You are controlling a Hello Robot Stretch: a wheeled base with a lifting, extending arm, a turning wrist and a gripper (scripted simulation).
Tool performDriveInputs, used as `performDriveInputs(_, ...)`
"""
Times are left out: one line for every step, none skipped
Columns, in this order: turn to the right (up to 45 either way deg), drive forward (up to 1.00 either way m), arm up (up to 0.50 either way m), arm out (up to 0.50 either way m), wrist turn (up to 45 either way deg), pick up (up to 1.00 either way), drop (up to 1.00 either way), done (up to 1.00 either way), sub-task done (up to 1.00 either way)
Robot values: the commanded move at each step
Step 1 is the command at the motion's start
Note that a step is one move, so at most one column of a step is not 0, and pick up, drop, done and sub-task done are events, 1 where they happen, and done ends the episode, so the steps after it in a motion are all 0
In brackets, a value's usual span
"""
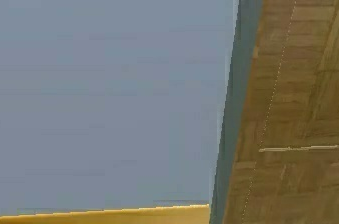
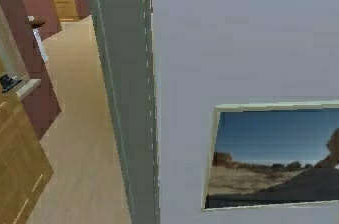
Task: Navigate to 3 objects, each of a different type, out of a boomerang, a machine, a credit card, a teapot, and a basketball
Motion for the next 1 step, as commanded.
performDriveInputs(0.0, 0.35, 0.0, 0.0, 0.0, 0.0, 0.0, 0.0, 0.0)
